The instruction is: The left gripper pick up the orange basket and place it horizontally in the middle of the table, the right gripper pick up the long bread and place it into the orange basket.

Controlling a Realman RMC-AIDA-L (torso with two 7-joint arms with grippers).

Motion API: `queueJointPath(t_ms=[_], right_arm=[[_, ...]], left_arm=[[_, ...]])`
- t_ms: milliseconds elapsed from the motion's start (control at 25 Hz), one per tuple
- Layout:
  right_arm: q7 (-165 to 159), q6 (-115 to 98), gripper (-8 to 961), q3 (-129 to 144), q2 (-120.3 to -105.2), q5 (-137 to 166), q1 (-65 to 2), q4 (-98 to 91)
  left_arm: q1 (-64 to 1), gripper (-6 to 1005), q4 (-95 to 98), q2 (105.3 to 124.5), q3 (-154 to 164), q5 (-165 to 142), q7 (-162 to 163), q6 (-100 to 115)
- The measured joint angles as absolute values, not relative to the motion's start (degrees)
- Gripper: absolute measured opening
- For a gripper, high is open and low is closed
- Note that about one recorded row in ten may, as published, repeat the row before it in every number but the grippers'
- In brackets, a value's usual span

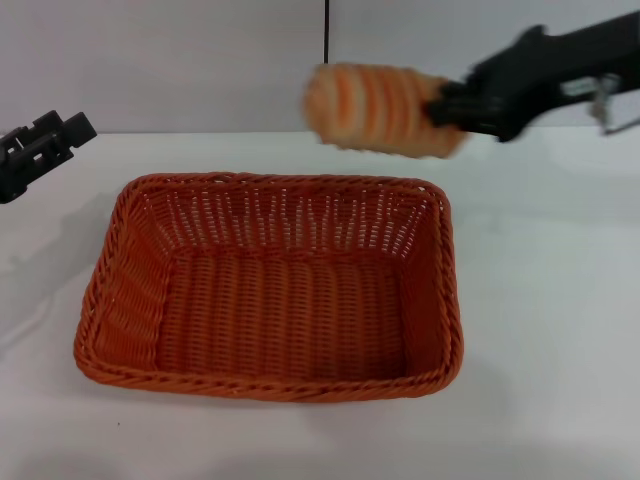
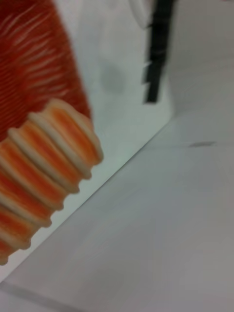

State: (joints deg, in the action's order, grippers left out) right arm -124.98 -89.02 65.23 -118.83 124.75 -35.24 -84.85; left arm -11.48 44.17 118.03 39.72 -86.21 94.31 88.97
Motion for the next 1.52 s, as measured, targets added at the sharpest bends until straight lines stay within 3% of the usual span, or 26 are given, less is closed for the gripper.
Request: queueJointPath(t_ms=[280,1120,1520], right_arm=[[-117.1,-84.5,94,65.4,-118.74,109.0,-38.6,-67.6],[-124.0,-84.6,63,73.5,-119.04,103.2,-38.6,-54.8],[-124.0,-87.6,473,68.6,-118.83,102.6,-35.6,-60.1]], left_arm=[[-11.0,737,44.1,118.04,39.6,-85.5,94.3,89.6],[-11.6,736,44.3,117.91,38.8,-85.4,93.6,89.9],[-11.9,736,44.5,117.86,38.7,-85.4,93.4,89.9]])
